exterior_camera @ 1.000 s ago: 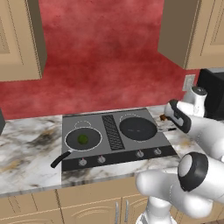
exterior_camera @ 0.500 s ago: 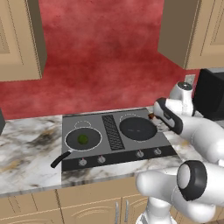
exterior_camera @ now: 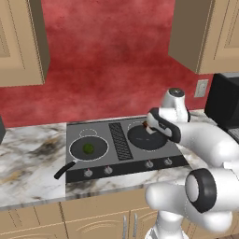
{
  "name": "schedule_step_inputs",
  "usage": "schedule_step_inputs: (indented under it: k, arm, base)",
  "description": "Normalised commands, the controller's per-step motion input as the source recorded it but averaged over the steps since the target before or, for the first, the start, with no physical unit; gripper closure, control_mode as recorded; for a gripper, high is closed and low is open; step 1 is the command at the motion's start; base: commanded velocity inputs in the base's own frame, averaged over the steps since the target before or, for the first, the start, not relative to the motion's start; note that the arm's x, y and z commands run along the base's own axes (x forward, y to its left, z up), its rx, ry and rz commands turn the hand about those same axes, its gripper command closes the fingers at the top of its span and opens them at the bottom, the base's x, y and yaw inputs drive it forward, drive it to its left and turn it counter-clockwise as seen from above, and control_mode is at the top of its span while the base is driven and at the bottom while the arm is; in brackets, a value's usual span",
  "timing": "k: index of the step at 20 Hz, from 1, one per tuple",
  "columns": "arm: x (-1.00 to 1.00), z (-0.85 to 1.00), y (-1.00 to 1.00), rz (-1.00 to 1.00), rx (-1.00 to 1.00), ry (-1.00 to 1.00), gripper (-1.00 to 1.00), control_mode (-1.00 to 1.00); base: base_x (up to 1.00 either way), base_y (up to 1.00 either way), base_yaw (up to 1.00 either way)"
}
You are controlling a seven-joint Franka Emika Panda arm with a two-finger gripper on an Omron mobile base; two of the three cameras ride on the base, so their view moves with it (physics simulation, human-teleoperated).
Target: Place both pans onto different burners. Then place the lime and the chicken drumstick on different pans.
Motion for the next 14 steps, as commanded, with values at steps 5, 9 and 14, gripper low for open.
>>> schedule_step_inputs:
  k: [5,9,14]
  arm:
    - [0.4,0.0,0.25,0.02,-0.01,0.08,1.0,-1.0]
    - [0.37,0.0,0.02,0.0,0.0,0.1,1.0,-1.0]
    - [0.24,-0.1,-0.02,0.02,0.0,0.07,1.0,-1.0]
  base:
    - [0.0,0.0,0.0]
    - [0.0,0.0,0.0]
    - [0.0,0.0,0.0]
